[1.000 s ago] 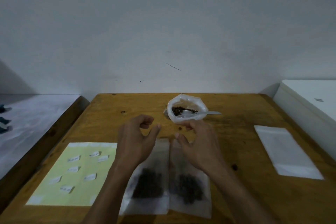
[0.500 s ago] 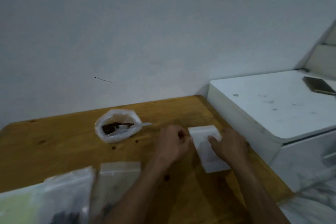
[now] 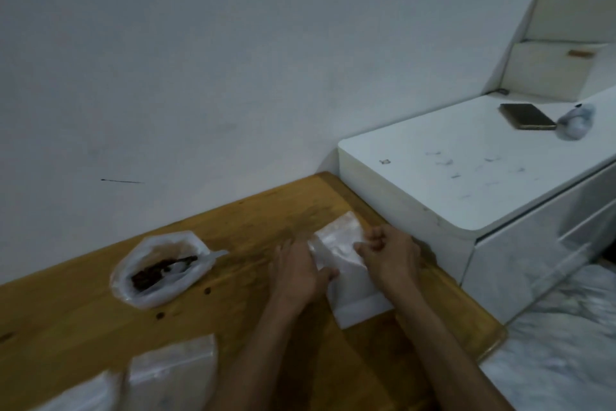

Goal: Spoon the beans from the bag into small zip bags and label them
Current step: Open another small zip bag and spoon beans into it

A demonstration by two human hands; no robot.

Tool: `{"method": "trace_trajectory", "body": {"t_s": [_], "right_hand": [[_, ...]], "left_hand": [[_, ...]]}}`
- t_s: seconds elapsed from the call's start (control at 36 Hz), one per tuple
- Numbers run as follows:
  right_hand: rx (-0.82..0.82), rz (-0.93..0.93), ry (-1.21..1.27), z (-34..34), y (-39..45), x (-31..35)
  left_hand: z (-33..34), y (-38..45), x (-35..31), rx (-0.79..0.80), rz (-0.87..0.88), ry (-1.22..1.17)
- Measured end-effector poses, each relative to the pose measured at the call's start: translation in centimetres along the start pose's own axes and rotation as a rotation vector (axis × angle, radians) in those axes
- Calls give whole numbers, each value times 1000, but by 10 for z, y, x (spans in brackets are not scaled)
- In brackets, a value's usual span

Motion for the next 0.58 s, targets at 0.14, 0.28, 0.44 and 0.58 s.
{"method": "trace_trajectory", "body": {"t_s": [0.14,0.28,0.44,0.58], "right_hand": [[79,47,198,-13,-3,10],[215,76,451,-26,-17,29],[464,80,611,-15,-40,55],[636,-22,714,7,-69,94]], "left_hand": [[-8,-7,0,-67,-102,-288],[-37,-23,-8,-121,-212,-695],[-91,-43,8,-179,-121,-893],[-140,-64,31,-218,-42,-812]]}}
Point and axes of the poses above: each hand's wrist, its own y-axis towards the middle knuckle, its own z-axis out of the palm, x = y × z, the point moved 5 cm from there along y, towards the middle knuckle, and after that the axes turned 5 degrees about -x, right-handed, at the moved point
